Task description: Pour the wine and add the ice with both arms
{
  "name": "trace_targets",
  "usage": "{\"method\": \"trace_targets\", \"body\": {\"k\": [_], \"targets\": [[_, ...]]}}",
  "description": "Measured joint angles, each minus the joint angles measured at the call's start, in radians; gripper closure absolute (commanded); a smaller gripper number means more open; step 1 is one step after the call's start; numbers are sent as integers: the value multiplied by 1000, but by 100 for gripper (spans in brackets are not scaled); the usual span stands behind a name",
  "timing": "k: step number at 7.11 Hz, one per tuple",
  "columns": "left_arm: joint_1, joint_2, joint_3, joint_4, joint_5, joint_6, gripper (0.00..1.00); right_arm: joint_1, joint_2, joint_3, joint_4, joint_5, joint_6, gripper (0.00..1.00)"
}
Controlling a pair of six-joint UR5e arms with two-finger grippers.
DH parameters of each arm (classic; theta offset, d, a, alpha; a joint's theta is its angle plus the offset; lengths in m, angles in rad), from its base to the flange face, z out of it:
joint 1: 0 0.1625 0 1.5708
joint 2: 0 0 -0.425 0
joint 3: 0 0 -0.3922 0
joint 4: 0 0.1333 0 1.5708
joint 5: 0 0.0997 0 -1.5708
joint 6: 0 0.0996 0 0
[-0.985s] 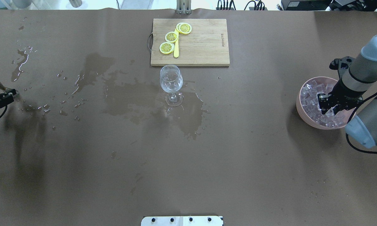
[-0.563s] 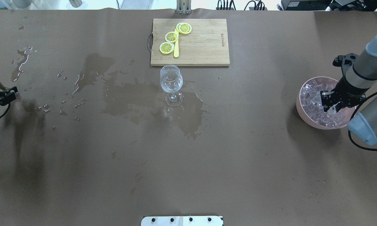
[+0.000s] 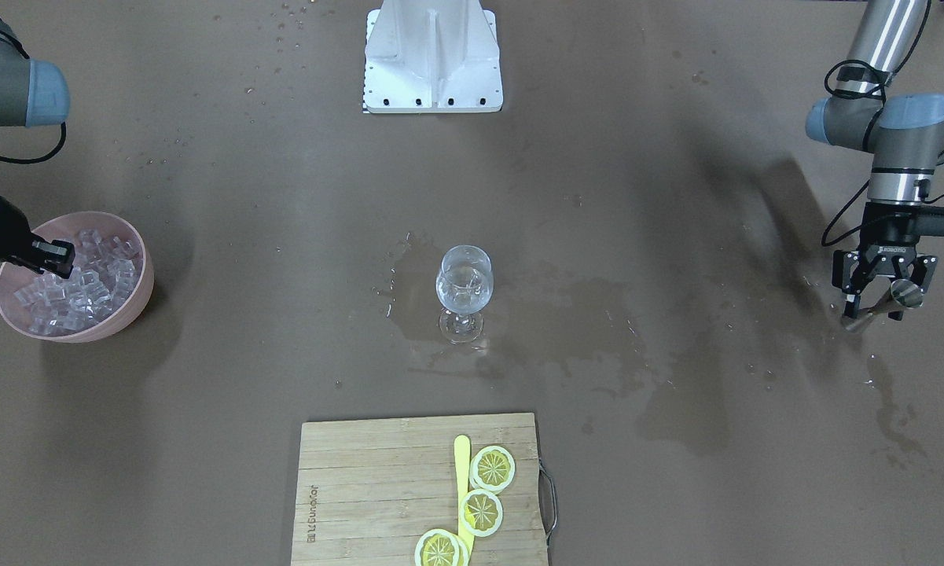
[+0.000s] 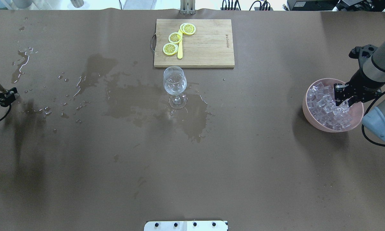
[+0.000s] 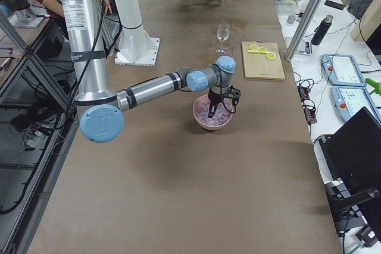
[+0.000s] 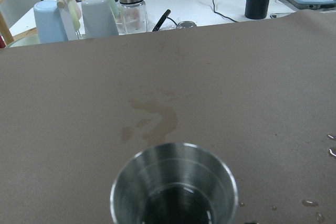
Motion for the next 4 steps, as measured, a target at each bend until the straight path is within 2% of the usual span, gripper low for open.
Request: {"method": "trace_targets", "body": {"k": [4], "targets": [[0,-1,0,0,-1,0,53,58,14,10,1,31,-3,77]]}}
